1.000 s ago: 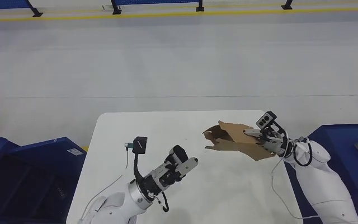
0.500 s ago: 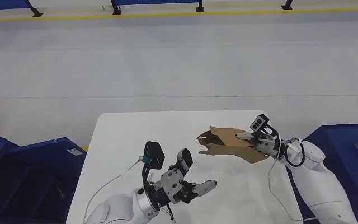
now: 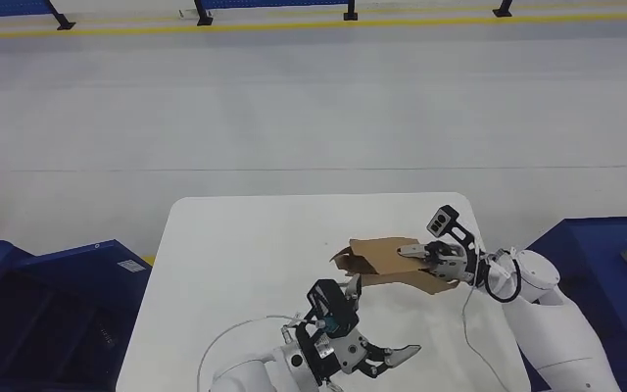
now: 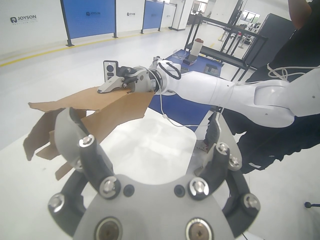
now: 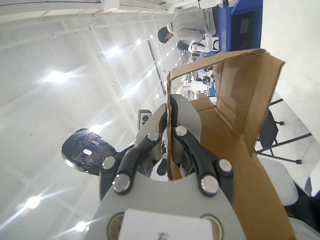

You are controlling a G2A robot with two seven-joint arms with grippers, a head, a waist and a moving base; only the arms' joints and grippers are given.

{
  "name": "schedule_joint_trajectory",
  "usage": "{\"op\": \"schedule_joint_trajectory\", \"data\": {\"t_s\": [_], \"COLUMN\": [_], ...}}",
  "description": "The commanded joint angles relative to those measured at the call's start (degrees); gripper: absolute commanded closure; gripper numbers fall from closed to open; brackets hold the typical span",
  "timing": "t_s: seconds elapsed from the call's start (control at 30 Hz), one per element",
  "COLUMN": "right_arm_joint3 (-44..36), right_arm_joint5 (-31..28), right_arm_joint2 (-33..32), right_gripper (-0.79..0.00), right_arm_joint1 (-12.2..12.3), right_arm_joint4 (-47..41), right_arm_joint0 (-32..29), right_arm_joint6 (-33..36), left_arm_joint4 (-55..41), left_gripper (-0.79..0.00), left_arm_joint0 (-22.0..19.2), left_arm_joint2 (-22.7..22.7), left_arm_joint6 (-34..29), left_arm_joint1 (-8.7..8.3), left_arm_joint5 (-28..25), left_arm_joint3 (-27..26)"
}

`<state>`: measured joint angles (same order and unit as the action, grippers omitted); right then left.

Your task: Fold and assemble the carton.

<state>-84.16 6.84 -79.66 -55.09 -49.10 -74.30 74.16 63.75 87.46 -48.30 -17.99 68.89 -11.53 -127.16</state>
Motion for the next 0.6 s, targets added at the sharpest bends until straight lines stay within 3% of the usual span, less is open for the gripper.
{"op": "schedule_joint_trajectory", "data": {"t_s": [0.0, 0.57], "right_arm_joint3": [-0.1, -2.1], "right_arm_joint5": [0.0, -1.8], "right_arm_joint2": [0.0, -1.2], "right_gripper": [0.0, 0.0], "right_arm_joint1": [0.0, 0.2], "right_arm_joint4": [0.1, -0.9], "right_arm_joint0": [-0.2, -0.9], "right_arm_joint6": [0.6, 3.3], "left_arm_joint4": [-0.5, -4.1], "left_gripper": [-0.785, -0.785], "left_arm_joint0": [-0.9, -3.0], "left_arm_joint2": [0.5, 1.3], "left_arm_joint6": [-0.9, -3.8], "left_arm_joint1": [0.22, 0.92], "left_arm_joint5": [0.6, 1.8], "left_arm_joint3": [0.8, 3.0]}}
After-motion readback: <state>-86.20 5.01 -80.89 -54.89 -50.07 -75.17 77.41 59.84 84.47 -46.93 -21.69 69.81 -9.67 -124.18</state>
